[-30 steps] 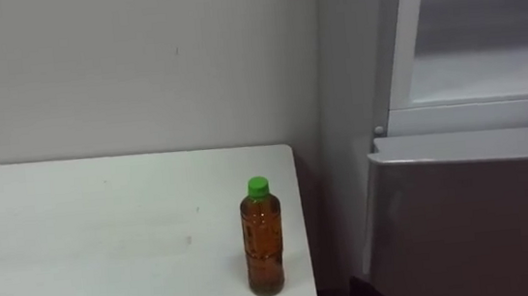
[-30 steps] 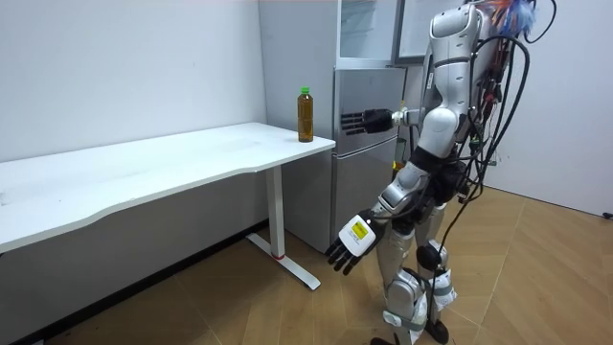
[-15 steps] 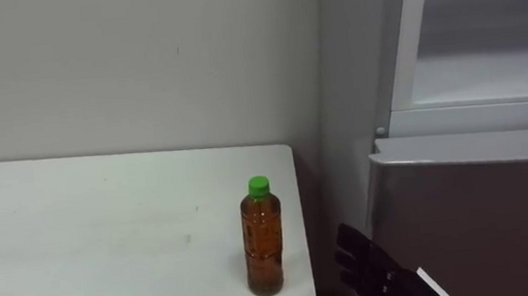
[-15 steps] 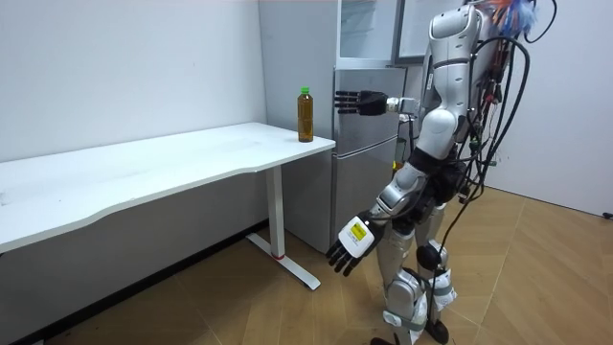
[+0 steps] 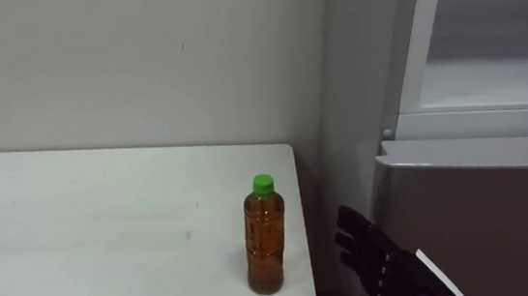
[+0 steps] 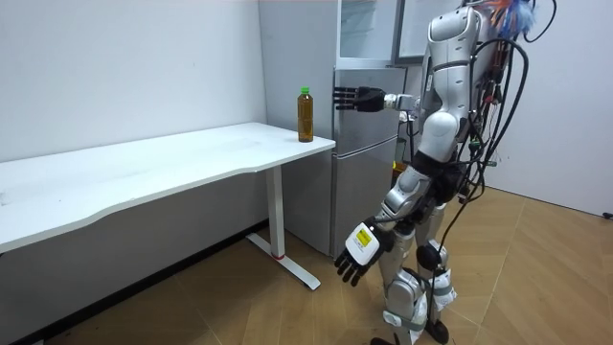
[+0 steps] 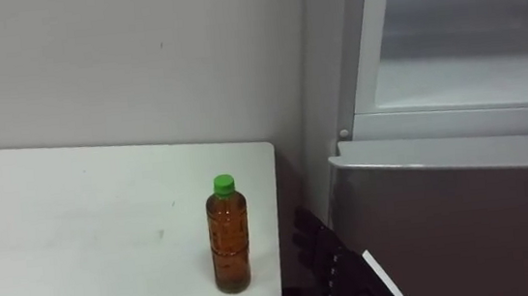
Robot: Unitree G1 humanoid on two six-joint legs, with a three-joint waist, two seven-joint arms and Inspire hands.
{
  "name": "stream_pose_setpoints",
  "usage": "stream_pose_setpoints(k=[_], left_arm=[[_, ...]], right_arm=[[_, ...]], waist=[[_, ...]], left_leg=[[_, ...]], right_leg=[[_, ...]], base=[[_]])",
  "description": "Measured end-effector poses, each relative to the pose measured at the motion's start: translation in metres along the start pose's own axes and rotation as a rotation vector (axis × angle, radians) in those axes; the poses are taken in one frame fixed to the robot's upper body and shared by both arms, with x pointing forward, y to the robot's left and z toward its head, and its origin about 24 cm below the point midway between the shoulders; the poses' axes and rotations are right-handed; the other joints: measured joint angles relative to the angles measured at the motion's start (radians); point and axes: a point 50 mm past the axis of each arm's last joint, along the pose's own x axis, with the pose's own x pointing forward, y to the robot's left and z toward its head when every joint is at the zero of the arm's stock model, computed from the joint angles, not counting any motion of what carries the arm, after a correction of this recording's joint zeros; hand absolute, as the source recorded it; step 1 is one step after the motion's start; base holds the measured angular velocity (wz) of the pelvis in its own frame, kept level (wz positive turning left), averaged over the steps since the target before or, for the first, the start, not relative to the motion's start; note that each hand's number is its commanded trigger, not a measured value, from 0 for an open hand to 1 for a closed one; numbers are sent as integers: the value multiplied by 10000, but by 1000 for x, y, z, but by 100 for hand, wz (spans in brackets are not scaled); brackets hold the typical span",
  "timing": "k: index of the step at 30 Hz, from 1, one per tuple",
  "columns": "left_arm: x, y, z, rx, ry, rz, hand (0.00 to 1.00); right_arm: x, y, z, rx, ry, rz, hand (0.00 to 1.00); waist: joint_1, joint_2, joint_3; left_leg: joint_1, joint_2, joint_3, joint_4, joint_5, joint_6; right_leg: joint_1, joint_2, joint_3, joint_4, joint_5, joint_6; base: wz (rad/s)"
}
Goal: Put the bottle in the upper fridge
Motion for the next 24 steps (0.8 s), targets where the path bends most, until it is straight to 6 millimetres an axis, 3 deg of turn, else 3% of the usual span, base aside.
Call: stream_pose_setpoints(k=[5,7,16,24], left_arm=[[0,-2,-5,99,353,-89,0],[0,-2,-5,155,406,-107,0],[1,-2,-3,281,374,-115,0],[1,-2,-2,282,349,-145,0]], right_arm=[[3,-1,3,-8,-129,-140,0],[6,-1,6,269,-276,-145,0],[22,-1,23,1223,-1078,-134,0],[24,-2,25,1543,-1188,-114,0]], waist=[[26,-36,10],[35,-104,-27],[274,-313,26],[467,-297,45]], left_leg=[[-75,7,-61,25,1,0],[-163,3,-65,57,7,5],[-259,5,-149,175,8,6],[-485,-10,-395,320,8,5]], right_leg=[[-90,-4,8,84,0,0],[-160,-9,-5,89,3,-5],[-143,-20,-231,91,13,-17],[-173,-27,-482,80,15,-19]], base=[[0],[0],[5],[9]])
